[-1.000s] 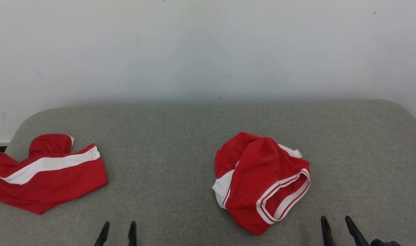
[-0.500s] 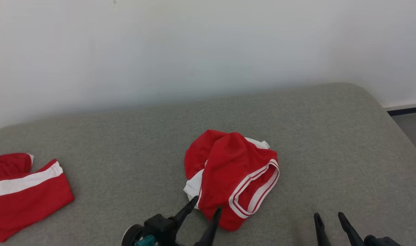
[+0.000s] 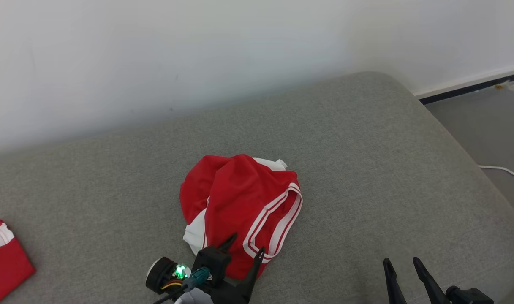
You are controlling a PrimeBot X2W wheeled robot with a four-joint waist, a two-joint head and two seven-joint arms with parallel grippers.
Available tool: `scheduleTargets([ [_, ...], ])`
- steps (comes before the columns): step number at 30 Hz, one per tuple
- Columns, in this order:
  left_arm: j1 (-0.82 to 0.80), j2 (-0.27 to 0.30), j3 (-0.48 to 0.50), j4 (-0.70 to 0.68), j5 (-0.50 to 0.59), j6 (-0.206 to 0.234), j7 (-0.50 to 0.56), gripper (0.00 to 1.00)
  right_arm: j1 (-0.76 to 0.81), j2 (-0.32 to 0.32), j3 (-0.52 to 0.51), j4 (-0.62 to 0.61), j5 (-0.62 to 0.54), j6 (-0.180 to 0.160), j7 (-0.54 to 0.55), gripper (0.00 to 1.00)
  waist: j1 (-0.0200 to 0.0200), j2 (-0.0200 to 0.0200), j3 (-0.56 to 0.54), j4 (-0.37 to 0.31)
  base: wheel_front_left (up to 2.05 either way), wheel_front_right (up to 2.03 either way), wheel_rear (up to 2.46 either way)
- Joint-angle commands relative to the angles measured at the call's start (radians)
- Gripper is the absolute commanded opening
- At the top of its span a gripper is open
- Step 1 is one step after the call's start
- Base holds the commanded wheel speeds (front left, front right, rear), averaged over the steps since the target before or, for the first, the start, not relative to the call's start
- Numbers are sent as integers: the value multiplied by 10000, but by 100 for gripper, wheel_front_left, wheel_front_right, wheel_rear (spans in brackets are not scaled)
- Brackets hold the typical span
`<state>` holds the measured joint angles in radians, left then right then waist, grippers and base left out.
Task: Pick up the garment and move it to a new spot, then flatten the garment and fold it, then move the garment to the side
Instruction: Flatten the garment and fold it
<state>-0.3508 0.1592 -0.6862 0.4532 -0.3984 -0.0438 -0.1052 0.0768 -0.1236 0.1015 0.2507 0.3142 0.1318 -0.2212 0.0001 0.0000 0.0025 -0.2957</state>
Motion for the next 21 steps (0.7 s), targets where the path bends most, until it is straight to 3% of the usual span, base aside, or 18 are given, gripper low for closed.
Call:
scheduleTargets([
  [1, -167, 98, -59, 189, 231, 89, -33, 100, -112, -1, 16, 23, 34, -22, -87, 100, -1, 0, 275, -279, 0, 0, 0],
  [8, -398, 281, -49, 1162, 678, 825, -72, 100, -172, 100, 53, 115, 75, -22, -164, 100, -1, 0, 393, -269, 0, 0, 0],
  [14, -558, 141, 12, 1628, 538, 884, -270, 100, -316, 156, 169, 213, 127, -22, -195, 100, -1, 0, 481, -158, 0, 0, 0],
  [15, -612, 79, 31, 1669, 475, 843, -319, 75, -327, 162, 175, 230, 132, -22, -209, 100, -1, 0, 492, -138, 0, 0, 0],
  [16, -675, 33, 36, 1733, 451, 824, -352, 36, -334, 160, 187, 242, 123, -22, -221, 100, -1, 0, 500, -119, 0, 0, 0],
  [17, -732, -17, 33, 1796, 418, 807, -398, 13, -340, 159, 201, 259, 125, -23, -229, 100, -1, 0, 502, -104, 0, 0, 0],
  [18, -793, -70, 27, 1879, 384, 766, -408, 0, -349, 158, 206, 275, 132, -22, -235, 100, -1, 0, 500, -93, 0, 0, 0],
  [21, -1046, -224, 16, 2057, 289, 620, -467, 0, -404, 135, 245, 311, 150, -22, -250, 100, -1, 0, 484, -80, 0, 0, 0],
])
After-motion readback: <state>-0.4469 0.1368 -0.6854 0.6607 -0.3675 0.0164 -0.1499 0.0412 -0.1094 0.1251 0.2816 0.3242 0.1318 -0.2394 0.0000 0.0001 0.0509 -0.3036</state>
